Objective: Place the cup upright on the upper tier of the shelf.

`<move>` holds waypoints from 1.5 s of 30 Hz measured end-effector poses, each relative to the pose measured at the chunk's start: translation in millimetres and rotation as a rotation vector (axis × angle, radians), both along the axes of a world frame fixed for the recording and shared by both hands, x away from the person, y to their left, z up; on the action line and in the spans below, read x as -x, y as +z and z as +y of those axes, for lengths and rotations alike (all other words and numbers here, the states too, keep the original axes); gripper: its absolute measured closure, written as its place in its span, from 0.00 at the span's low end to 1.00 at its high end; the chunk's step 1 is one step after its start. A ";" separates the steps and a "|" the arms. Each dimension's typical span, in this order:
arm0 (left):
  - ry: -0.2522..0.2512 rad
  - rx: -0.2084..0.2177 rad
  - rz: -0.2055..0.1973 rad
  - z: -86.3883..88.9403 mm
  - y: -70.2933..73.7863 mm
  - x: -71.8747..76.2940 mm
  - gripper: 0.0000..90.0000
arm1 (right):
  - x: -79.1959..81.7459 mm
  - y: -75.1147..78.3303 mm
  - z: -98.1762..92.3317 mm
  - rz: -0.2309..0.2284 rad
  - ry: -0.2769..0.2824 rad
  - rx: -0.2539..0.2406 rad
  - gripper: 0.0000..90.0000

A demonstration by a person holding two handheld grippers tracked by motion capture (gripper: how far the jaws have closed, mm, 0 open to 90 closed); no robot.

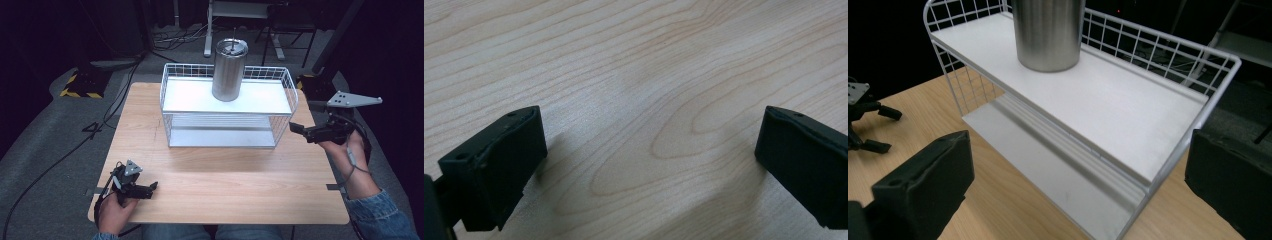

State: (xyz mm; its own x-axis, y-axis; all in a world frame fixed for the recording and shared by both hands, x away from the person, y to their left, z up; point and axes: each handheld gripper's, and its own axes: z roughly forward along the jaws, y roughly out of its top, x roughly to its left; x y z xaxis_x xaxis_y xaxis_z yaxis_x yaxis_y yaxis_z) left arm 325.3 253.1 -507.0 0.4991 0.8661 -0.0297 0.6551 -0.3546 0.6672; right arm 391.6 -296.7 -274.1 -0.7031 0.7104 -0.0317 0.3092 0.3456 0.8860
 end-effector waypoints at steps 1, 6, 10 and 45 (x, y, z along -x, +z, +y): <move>-0.001 -0.002 -0.001 0.1 0.1 -0.1 0.01 | 1.2 -5.3 -2.0 0.007 -0.004 0.007 0.00; -0.001 -0.002 -0.001 0.1 0.0 -0.1 0.01 | 4.1 -30.6 -11.6 0.044 -0.020 0.021 0.00; -0.002 -0.002 -0.001 0.2 0.1 -0.1 0.01 | 6.0 -47.3 -17.6 0.050 -0.026 0.025 0.00; 0.000 0.000 0.001 0.0 0.0 0.0 0.01 | 20.8 -190.2 -30.3 0.245 -0.092 0.079 0.09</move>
